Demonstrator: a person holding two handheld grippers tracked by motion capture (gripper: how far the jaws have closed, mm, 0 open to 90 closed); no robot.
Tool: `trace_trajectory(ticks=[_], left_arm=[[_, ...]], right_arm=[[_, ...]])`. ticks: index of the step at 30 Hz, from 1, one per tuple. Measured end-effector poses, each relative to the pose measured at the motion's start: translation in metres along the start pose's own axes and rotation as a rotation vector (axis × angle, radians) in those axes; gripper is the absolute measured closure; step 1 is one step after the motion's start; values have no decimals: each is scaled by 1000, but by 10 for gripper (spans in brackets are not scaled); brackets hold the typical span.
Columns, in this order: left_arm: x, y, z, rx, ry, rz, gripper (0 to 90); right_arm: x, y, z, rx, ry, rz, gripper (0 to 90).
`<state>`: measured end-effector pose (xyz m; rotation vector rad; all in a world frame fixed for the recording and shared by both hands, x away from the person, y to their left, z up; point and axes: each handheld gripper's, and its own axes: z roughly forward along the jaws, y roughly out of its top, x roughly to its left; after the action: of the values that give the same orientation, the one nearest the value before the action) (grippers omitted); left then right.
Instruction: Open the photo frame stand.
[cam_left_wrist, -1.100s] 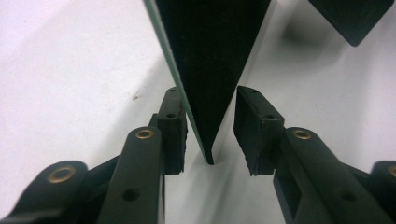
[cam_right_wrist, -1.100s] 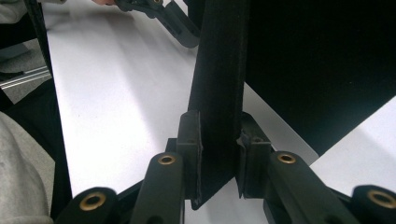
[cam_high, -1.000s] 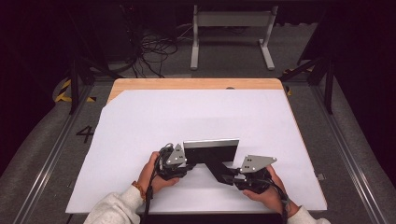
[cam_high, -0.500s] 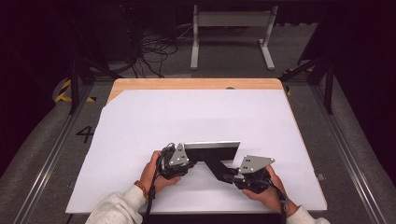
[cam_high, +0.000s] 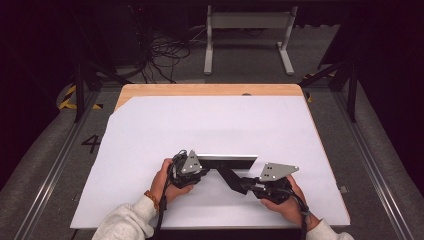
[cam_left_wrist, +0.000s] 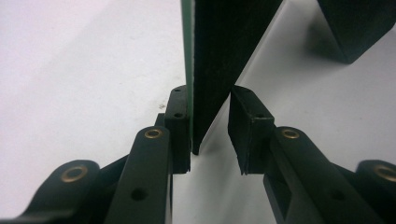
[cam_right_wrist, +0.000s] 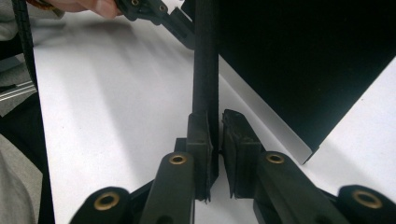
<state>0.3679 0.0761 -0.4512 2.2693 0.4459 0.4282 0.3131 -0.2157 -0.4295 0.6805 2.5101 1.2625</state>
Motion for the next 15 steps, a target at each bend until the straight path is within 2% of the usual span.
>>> trace_trajectory(ticks=[11, 15], left_arm=[[6, -1, 3, 3, 22, -12, 696], [6, -2, 1, 2, 20, -6, 699]], right_arm=[[0, -2, 4, 12, -1, 1, 825], [-1, -2, 2, 2, -10, 5, 791]])
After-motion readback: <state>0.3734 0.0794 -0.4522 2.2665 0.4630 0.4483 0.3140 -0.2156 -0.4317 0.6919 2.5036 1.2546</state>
